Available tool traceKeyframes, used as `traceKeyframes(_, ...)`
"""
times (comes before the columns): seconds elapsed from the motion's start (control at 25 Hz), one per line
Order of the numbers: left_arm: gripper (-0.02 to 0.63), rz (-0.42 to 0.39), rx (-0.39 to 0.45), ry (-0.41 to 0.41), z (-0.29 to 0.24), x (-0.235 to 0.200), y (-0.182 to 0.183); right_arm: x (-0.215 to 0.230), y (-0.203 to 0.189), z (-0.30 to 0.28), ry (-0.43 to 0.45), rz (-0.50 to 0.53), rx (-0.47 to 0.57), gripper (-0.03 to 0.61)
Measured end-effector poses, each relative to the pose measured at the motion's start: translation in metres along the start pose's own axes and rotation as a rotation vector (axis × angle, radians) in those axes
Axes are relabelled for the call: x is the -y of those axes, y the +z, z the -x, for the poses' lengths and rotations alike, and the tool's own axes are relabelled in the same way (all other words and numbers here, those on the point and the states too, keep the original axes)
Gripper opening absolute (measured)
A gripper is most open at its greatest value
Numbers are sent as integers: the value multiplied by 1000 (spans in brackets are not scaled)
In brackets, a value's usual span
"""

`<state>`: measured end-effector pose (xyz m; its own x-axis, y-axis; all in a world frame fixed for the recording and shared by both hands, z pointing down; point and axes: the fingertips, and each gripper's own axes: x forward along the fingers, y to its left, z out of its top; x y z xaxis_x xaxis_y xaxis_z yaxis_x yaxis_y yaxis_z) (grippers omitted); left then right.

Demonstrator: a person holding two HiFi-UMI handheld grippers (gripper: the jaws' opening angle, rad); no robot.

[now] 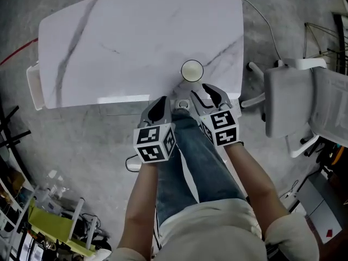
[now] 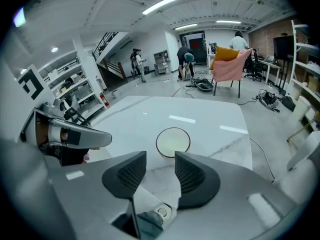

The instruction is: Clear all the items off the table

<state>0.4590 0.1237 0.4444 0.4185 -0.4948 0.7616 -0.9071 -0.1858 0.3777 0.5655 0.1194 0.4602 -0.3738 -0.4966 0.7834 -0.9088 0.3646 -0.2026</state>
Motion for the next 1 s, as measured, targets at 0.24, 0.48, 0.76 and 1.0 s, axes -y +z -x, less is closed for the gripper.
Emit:
traceKeyframes(0.24,9,14,-22,1,-25,-6,-14,15,-13,-28,-12,41,-21,292)
traceKeyframes(0.48,9,10,-56,2,-49,-5,-27,30,-18,-56,4,78,-36,331)
traceKeyframes(0.76,9,11,-76,10,-60,-9,-29,29,-17,-76,49,91,-37,369)
traceKeyframes(1.0,9,22,-78,27,-67,-15,-28,25,-15,-90,73,120,-9,383)
